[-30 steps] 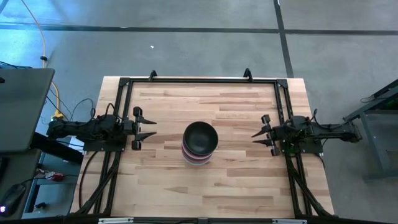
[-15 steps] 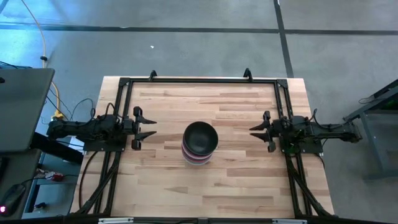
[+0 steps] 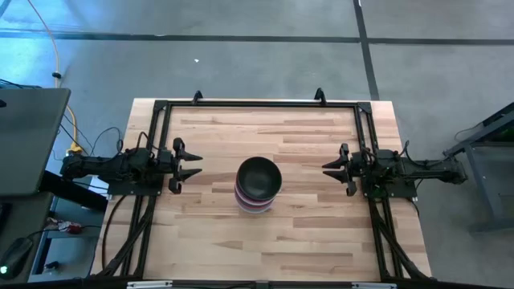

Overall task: Nest bowls inside each other
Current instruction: Return to Home Position

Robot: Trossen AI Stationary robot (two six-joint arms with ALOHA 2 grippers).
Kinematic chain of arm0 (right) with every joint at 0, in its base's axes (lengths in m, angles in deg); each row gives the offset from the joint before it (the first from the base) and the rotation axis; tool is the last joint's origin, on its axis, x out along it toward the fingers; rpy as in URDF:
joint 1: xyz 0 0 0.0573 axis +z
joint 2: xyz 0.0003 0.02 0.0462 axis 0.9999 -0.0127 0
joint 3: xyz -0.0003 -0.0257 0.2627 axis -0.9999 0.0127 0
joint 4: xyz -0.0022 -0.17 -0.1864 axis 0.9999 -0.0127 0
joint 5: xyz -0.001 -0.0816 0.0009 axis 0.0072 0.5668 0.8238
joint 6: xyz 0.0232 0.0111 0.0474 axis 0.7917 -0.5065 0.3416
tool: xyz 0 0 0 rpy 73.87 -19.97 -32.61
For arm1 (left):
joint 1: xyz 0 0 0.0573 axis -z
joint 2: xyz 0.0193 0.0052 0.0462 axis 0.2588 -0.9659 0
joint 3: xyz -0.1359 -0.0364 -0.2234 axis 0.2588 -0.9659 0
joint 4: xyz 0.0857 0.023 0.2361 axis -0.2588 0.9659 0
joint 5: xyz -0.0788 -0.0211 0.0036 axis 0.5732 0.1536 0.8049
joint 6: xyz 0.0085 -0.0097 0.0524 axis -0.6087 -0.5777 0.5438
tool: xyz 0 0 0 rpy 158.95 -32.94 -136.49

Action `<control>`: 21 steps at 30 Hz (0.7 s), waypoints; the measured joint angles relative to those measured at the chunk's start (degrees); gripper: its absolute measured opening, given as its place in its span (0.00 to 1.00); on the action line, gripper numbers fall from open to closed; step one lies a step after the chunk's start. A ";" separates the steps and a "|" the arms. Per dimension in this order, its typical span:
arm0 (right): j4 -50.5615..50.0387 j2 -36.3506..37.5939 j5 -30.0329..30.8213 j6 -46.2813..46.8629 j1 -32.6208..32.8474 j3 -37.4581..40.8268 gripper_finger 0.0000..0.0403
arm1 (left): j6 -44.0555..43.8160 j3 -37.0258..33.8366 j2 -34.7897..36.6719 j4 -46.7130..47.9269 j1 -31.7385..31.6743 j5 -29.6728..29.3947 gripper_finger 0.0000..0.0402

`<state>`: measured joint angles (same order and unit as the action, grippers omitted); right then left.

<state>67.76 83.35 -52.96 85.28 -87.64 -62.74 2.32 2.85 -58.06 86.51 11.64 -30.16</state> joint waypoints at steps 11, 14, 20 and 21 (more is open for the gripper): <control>-0.04 0.00 0.00 -0.42 0.00 -0.04 0.21 | -0.09 0.00 0.00 0.00 0.00 -0.02 0.46; -0.04 0.00 0.00 -0.42 0.00 -0.04 0.21 | -0.09 0.00 0.00 0.00 0.00 -0.07 0.46; -0.04 0.00 0.00 -0.42 0.00 -0.07 0.21 | -0.09 0.00 0.00 0.00 0.00 -0.13 0.46; -0.04 0.00 0.01 -0.42 0.00 -0.07 0.21 | -0.09 0.00 0.00 0.00 0.00 -0.13 0.46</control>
<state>67.71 83.35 -52.95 84.86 -87.64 -62.80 2.23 2.85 -58.06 86.51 11.64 -30.29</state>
